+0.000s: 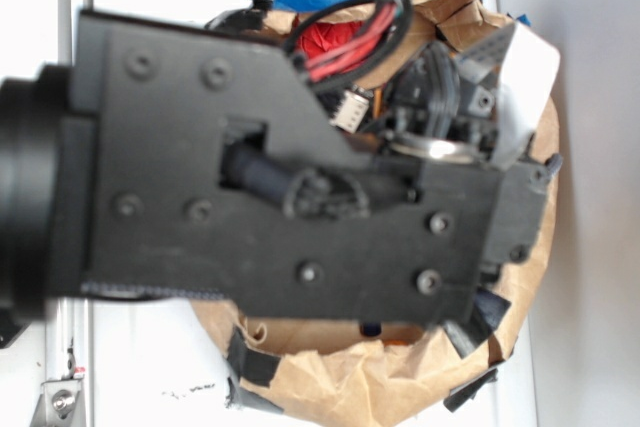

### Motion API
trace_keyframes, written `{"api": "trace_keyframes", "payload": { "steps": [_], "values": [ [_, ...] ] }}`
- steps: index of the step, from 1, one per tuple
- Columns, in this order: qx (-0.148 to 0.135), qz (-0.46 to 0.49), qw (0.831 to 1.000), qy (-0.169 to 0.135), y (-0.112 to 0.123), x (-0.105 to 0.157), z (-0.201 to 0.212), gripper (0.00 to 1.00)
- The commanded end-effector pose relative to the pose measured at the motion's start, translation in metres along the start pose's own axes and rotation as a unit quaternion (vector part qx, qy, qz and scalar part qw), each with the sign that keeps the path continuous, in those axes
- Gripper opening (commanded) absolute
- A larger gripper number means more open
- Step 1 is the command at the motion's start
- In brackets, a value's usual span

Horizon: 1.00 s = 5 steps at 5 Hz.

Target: Grab the red paper.

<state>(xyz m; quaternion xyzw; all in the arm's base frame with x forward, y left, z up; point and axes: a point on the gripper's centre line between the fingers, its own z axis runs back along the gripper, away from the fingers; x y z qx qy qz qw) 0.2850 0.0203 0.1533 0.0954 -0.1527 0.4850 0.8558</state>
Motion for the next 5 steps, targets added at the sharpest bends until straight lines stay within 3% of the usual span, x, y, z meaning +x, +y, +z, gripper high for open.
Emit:
{"api": "trace_keyframes", "payload": {
  "steps": [1,3,4,5],
  "values": [
    [-0.039,0.039,0.997,-0.045,0.002,-0.017,-0.003,1.00],
    [-0.098,0.092,0.990,-0.030,0.009,-0.033,-0.006,1.00],
    [-0.096,0.116,0.988,-0.020,0.014,-0.023,-0.018,1.00],
    [-0.097,0.147,0.984,0.010,0.015,-0.016,-0.025,1.00]
  ]
}}
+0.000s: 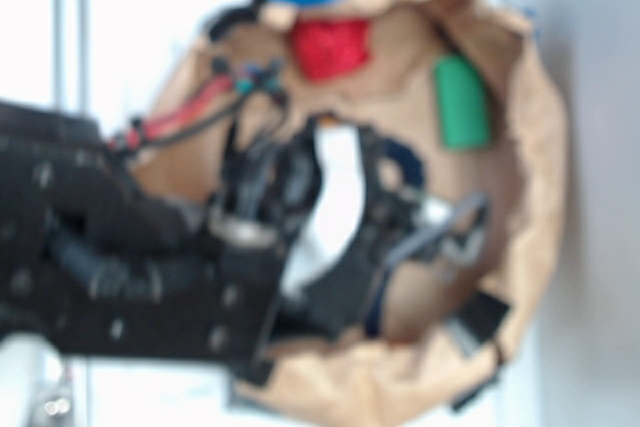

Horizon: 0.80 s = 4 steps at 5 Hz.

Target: Grab the red paper.

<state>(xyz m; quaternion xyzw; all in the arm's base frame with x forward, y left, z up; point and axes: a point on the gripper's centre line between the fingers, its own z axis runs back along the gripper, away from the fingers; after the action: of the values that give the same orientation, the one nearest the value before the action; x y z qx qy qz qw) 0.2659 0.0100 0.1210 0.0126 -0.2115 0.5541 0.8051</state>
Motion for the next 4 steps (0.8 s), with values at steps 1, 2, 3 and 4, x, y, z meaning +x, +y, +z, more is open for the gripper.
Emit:
{"api": "trace_keyframes", "payload": {
  "steps": [1,2,3,4],
  "values": [
    [0.006,0.074,0.997,0.037,0.005,0.020,-0.004,1.00],
    [0.024,0.080,0.995,0.045,0.010,0.013,-0.008,1.00],
    [0.034,0.088,0.994,0.051,0.011,0.016,-0.012,1.00],
    [0.051,0.099,0.993,0.045,0.012,0.019,-0.023,1.00]
  ]
}}
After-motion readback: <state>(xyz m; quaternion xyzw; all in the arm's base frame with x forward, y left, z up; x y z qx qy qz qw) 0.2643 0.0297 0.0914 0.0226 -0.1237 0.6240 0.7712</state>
